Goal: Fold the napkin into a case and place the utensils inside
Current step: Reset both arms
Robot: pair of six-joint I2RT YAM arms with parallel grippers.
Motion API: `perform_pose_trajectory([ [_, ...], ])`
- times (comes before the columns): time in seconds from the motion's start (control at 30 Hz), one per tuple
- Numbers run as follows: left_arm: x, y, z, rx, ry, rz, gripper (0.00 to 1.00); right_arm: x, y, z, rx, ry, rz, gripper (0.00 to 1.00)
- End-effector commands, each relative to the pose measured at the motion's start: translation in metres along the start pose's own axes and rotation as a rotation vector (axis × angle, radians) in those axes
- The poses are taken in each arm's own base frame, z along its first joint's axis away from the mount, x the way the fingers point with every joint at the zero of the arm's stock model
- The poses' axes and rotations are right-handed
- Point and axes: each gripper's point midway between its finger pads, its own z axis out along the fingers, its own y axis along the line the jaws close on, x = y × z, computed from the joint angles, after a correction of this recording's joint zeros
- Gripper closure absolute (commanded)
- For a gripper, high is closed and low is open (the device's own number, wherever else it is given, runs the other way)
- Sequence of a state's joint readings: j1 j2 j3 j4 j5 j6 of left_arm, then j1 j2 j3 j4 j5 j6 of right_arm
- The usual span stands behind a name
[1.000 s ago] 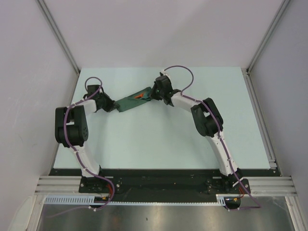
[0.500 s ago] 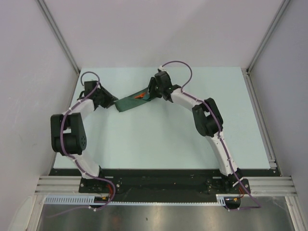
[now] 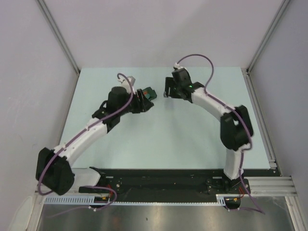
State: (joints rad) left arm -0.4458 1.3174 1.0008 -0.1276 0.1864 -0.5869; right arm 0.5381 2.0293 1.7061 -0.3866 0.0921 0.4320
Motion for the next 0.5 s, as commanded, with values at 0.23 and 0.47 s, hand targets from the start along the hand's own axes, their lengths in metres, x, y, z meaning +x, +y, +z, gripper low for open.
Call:
perform_pose_trajectory([
  [0.23, 0.111, -0.113, -0.038, 0.367, -0.014, 0.272, 0.34, 0.085, -0.095, -0.174, 0.09, -0.156, 0.089, 0.0],
  [0.47, 0.13, -0.126, -0.053, 0.446, -0.061, 0.296, 0.28, 0.121, -0.081, -0.205, -0.079, -0.222, 0.212, 0.0],
])
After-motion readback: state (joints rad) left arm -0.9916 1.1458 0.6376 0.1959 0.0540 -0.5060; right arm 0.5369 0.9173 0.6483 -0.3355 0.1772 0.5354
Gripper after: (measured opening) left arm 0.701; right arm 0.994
